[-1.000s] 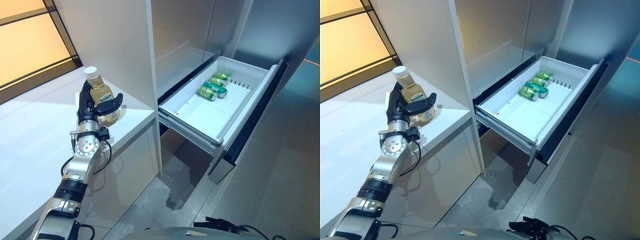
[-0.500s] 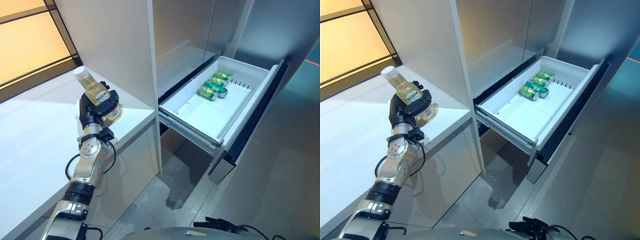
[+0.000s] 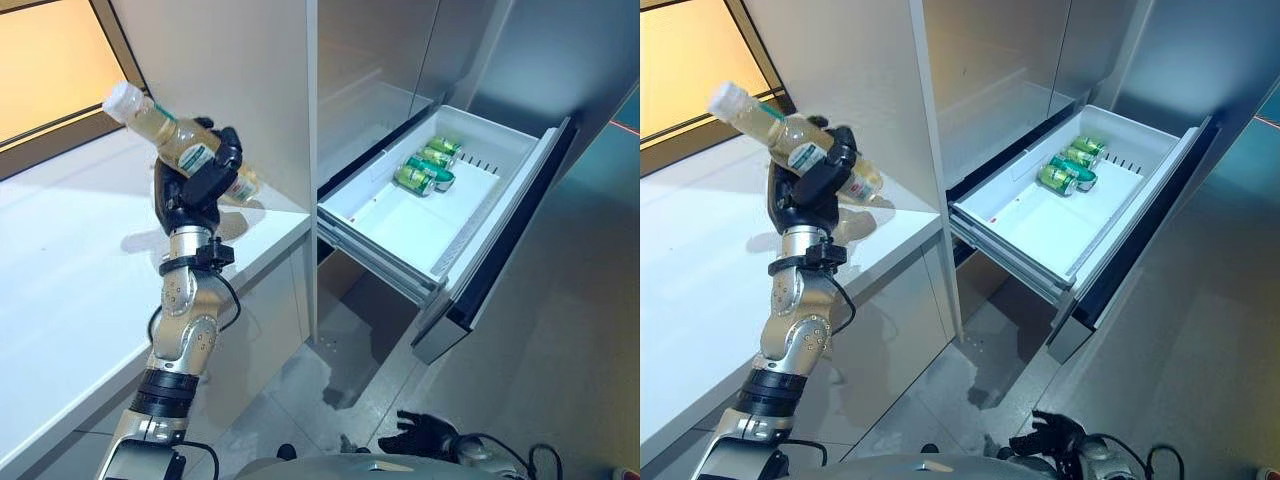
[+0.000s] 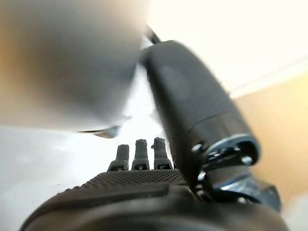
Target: Put drinks into fridge and close the fridge
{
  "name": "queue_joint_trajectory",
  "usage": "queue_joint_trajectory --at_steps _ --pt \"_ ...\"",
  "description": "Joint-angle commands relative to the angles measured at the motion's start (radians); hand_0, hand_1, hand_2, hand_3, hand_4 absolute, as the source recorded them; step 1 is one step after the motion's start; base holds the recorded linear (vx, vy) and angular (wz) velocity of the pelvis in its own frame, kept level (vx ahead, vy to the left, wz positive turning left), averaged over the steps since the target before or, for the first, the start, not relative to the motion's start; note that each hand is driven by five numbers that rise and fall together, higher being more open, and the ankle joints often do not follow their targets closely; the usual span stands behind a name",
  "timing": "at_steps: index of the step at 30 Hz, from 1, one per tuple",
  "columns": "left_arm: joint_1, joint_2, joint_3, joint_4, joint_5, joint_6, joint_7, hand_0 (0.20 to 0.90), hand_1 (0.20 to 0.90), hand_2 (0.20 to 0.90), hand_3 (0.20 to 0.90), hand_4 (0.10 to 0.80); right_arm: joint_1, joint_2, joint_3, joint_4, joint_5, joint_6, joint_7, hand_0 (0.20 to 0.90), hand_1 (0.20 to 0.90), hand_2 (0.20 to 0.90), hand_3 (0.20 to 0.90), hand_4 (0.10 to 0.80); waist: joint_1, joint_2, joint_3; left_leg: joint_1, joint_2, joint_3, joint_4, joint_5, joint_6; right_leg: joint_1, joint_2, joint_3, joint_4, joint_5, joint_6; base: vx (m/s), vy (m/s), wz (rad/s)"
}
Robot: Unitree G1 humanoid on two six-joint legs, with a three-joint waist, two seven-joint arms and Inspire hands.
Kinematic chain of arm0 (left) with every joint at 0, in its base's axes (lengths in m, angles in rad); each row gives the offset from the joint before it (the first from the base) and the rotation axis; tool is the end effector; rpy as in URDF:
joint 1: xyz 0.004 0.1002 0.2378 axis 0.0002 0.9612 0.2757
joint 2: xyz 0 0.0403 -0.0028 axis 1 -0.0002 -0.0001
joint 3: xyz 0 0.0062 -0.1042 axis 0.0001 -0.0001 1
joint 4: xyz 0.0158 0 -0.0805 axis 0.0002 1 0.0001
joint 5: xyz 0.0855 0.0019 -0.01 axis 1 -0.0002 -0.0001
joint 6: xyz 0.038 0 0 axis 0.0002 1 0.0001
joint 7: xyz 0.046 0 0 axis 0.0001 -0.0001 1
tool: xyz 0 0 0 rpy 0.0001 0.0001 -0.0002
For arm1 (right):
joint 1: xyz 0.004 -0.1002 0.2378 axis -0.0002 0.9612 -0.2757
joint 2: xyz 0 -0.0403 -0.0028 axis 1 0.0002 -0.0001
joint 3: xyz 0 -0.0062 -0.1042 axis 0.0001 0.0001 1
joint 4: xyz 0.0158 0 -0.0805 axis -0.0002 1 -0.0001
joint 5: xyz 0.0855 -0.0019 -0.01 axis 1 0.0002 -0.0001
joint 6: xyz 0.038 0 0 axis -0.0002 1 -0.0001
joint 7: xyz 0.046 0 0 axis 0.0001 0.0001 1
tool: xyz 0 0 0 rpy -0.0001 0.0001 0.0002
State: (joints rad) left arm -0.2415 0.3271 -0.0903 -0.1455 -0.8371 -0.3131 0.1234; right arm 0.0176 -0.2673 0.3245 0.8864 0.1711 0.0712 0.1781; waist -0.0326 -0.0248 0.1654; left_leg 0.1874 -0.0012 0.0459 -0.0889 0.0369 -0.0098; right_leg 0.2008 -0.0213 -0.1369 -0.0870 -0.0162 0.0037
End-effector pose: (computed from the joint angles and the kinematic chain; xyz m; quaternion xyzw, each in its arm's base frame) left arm 0.2222 0.1809 0.1299 -0.2805 -0.2682 -0.0419 0.9207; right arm 0.1052 -0.1993 -0.0871 -0.0689 0.4918 0.1222 0.8593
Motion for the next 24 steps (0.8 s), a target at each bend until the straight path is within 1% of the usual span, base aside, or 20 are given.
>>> queue_joint_trajectory --at_steps 1,2,3,4,5,6,7,8,10,11,12,13,15,16,19,21,24 --pt "-0.153 0.011 -0.051 -0.176 -0.15 -0.054 -0.272 0.3 0.3 0.3 0.2 0.1 -0.043 -0.004 0.027 -0.252 -0.019 -0.016 0.021 0.9 0.9 0.9 0.9 0.8 -0.018 0.021 -0.03 0.013 -0.048 0.025 0.038 -0.139 0.049 -0.064 0.02 0.038 0.132 -0.086 0.062 -0.066 -0.024 -0.01" --pt "-0.133 0.008 -0.082 -0.181 -0.202 -0.025 -0.337 0.3 0.3 0.3 0.2 0.1 -0.028 -0.018 0.04 -0.402 -0.018 0.005 0.054 0.9 0.9 0.9 0.9 0.8 -0.027 0.018 -0.024 0.012 -0.047 0.028 0.037 -0.136 0.049 -0.067 0.019 0.039 0.133 -0.082 0.065 -0.05 -0.018 -0.01" --pt "-0.124 0.007 -0.095 -0.18 -0.227 -0.01 -0.373 0.3 0.3 0.3 0.2 0.1 -0.024 -0.027 0.044 -0.457 -0.007 -0.005 0.079 0.9 0.9 0.9 0.9 0.8 -0.03 0.016 -0.022 0.012 -0.047 0.029 0.036 -0.135 0.048 -0.068 0.019 0.04 0.132 -0.08 0.066 -0.056 -0.023 -0.01" --pt "-0.113 0.005 -0.109 -0.176 -0.274 0.028 -0.425 0.3 0.3 0.3 0.2 0.1 -0.02 -0.04 0.044 -0.515 0.012 -0.025 0.111 0.9 0.9 0.9 0.9 0.8 -0.034 0.014 -0.02 0.012 -0.047 0.03 0.035 -0.133 0.048 -0.068 0.019 0.042 0.131 -0.078 0.068 -0.05 -0.019 -0.01" --pt "-0.076 0.0 -0.142 -0.167 -0.311 0.064 -0.501 0.3 0.3 0.3 0.2 0.1 -0.028 -0.081 0.023 -0.679 0.059 0.007 0.181 0.9 0.9 0.9 0.9 0.8 -0.041 0.011 -0.017 0.01 -0.046 0.036 0.034 -0.13 0.048 -0.072 0.019 0.045 0.131 -0.073 0.072 -0.047 -0.016 -0.01" --pt "-0.058 -0.003 -0.156 -0.159 -0.326 0.081 -0.547 0.3 0.3 0.3 0.2 0.1 -0.035 -0.105 0.006 -0.758 0.101 0.03 0.215 0.9 0.9 0.9 0.9 0.8 -0.042 0.01 -0.015 0.01 -0.046 0.037 0.033 -0.129 0.048 -0.072 0.019 0.047 0.129 -0.07 0.073 -0.037 -0.01 -0.02" --pt "-0.052 -0.004 -0.161 -0.157 -0.334 0.094 -0.559 0.3 0.3 0.3 0.2 0.1 -0.038 -0.112 0.001 -0.781 0.111 0.034 0.224 0.9 0.9 0.9 0.9 0.8 -0.043 0.009 -0.015 0.01 -0.046 0.038 0.032 -0.128 0.048 -0.073 0.02 0.048 0.129 -0.069 0.073 -0.022 -0.003 -0.05" --pt "-0.038 -0.01 -0.173 -0.152 -0.343 0.119 -0.591 0.3 0.3 0.3 0.2 0.1 -0.047 -0.128 -0.009 -0.823 0.143 0.012 0.258 0.9 0.9 0.9 0.9 0.8 -0.044 0.009 -0.014 0.011 -0.046 0.04 0.032 -0.128 0.047 -0.074 0.02 0.051 0.129 -0.067 0.075 -0.019 0.002 -0.1" --pt "-0.018 -0.013 -0.192 -0.135 -0.365 0.171 -0.653 0.3 0.3 0.3 0.2 0.1 -0.086 -0.169 -0.046 -0.948 0.246 0.049 0.304 0.9 0.9 0.9 0.9 0.8 -0.046 0.007 -0.017 0.011 -0.045 0.048 0.028 -0.127 0.049 -0.076 0.02 0.055 0.125 -0.062 0.076 -0.024 0.002 -0.12" --pt "-0.014 -0.012 -0.202 -0.129 -0.361 0.187 -0.665 0.3 0.3 0.3 0.2 0.1 -0.113 -0.189 -0.059 -0.988 0.288 0.046 0.325 0.9 0.9 0.9 0.9 0.8 -0.046 0.007 -0.021 0.01 -0.044 0.052 0.027 -0.128 0.049 -0.078 0.021 0.059 0.125 -0.062 0.077 -0.023 0.001 -0.12" --pt "-0.017 -0.007 -0.207 -0.121 -0.349 0.201 -0.674 0.3 0.3 0.3 0.2 0.1 -0.145 -0.206 -0.072 -1.025 0.328 0.062 0.342 0.9 0.9 0.9 0.9 0.8 -0.046 0.007 -0.025 0.009 -0.044 0.055 0.027 -0.129 0.05 -0.08 0.021 0.062 0.124 -0.06 0.077 -0.015 0.001 -0.13" --pt "-0.017 -0.007 -0.207 -0.121 -0.349 0.201 -0.674 0.3 0.3 0.3 0.2 0.1 -0.145 -0.206 -0.072 -1.025 0.328 0.062 0.342 0.9 0.9 0.9 0.9 0.8 -0.046 0.007 -0.025 0.009 -0.044 0.055 0.027 -0.129 0.05 -0.08 0.021 0.062 0.124 -0.06 0.077 -0.016 0.003 -0.16" --pt "-0.027 0.014 -0.223 -0.106 -0.309 0.222 -0.677 0.3 0.3 0.3 0.2 0.1 -0.2 -0.234 -0.091 -1.085 0.426 0.126 0.353 0.9 0.9 0.9 0.9 0.8 -0.047 0.007 -0.034 0.008 -0.044 0.062 0.027 -0.13 0.052 -0.082 0.022 0.066 0.122 -0.058 0.076 -0.012 0.004 -0.12" --pt "-0.028 0.018 -0.226 -0.103 -0.3 0.223 -0.679 0.3 0.3 0.3 0.2 0.1 -0.208 -0.239 -0.095 -1.093 0.444 0.145 0.357 0.9 0.9 0.9 0.9 0.8 -0.048 0.007 -0.035 0.007 -0.044 0.063 0.027 -0.13 0.052 -0.082 0.022 0.067 0.122 -0.058 0.076 -0.009 0.003 -0.05" --pt "-0.029 0.041 -0.241 -0.096 -0.246 0.217 -0.68 0.3 0.3 0.3 0.2 0.1 -0.221 -0.253 -0.096 -1.117 0.516 0.215 0.384 0.9 0.9 0.9 0.9 0.8 -0.049 0.007 -0.039 0.004 -0.043 0.068 0.029 -0.129 0.054 -0.085 0.022 0.069 0.123 -0.055 0.075 0.0 0.0 0.0" --pt "-0.034 0.077 -0.248 -0.079 -0.213 0.2 -0.678 0.3 0.3 0.3 0.2 0.1 -0.223 -0.269 -0.085 -1.132 0.569 0.274 0.422 0.9 0.9 0.9 0.9 0.8 -0.048 0.005 -0.044 0.004 -0.044 0.071 0.029 -0.127 0.056 -0.086 0.023 0.068 0.123 -0.051 0.074 0.0 0.0 0.0" --pt "-0.043 0.108 -0.255 -0.057 -0.211 0.188 -0.675 0.3 0.3 0.3 0.2 0.1 -0.229 -0.287 -0.066 -1.132 0.583 0.303 0.459 0.9 0.9 0.9 0.9 0.8 -0.046 0.002 -0.045 0.004 -0.045 0.07 0.029 -0.126 0.056 -0.084 0.023 0.065 0.122 -0.049 0.073 0.0 0.0 0.0"
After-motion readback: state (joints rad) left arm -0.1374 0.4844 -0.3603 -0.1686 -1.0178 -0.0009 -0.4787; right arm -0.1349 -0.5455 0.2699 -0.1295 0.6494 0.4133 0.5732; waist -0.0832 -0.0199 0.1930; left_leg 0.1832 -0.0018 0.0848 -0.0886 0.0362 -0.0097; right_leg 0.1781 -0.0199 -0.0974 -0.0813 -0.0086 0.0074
